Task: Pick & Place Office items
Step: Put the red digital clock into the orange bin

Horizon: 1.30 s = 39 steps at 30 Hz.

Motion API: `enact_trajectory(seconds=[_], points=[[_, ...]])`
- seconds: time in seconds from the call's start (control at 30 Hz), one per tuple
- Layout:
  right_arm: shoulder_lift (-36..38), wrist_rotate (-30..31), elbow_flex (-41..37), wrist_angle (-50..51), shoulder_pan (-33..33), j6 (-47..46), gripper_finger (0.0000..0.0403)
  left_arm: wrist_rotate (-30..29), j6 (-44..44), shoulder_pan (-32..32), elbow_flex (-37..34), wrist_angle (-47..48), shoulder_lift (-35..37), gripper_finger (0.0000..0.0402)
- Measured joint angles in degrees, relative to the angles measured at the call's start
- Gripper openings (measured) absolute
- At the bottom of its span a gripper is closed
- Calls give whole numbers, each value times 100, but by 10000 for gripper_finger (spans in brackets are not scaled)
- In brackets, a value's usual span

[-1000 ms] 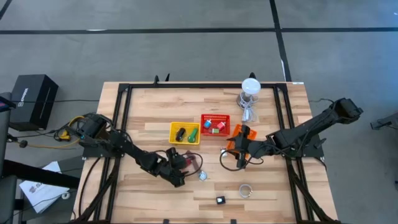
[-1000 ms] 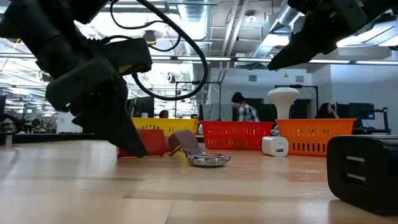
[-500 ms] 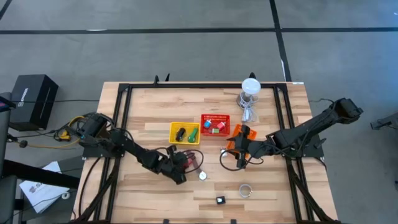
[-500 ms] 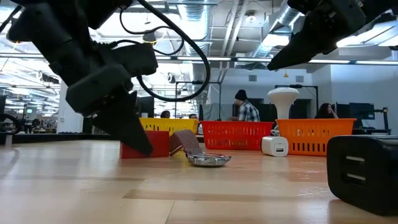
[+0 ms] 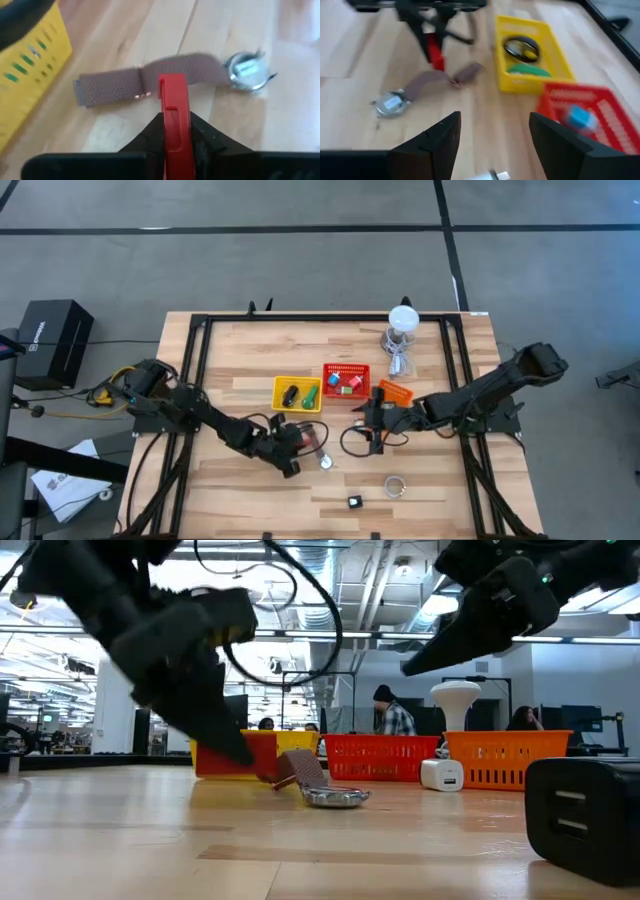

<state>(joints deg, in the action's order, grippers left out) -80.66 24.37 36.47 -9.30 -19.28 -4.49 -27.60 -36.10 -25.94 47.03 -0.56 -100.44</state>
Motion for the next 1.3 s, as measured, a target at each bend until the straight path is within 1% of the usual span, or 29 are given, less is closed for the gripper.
enact_trajectory(seconds=[0.07,0.13,0.23,0.33,0.4,0.47,0.57,0.7,0.77,0.87,1.03,1.3], points=[[-287,-312,0,-518,36,245,226,-2,9,1,0,-37,223,45],[-561,-634,9,-1052,92,463,226,-69,125,-1,2,-71,496,56],[-944,-805,168,-1635,204,542,226,-193,476,-2,4,-73,859,59],[-1322,-807,409,-2095,345,374,226,-197,795,21,4,-86,1115,46],[-1535,-835,602,-2170,427,271,226,-198,932,23,4,-87,1227,44],[-1783,-1156,855,-2188,479,256,226,-198,1043,40,4,-102,1277,44],[-2155,-1658,1197,-2164,495,256,225,-196,1074,73,4,-144,1291,56],[-2518,-1780,1556,-2122,495,299,213,-196,1191,77,4,-143,1291,55],[-2592,-1995,1617,-2096,499,299,202,-196,1221,77,4,-144,1291,47],[-2642,-2130,1705,-2106,528,299,184,-192,1235,77,4,-172,1291,45],[-2546,-2141,1691,-2020,559,297,155,-194,1235,67,4,-133,1287,60],[-2418,-2134,1694,-1985,561,297,116,-174,1235,82,4,-133,1287,46]])
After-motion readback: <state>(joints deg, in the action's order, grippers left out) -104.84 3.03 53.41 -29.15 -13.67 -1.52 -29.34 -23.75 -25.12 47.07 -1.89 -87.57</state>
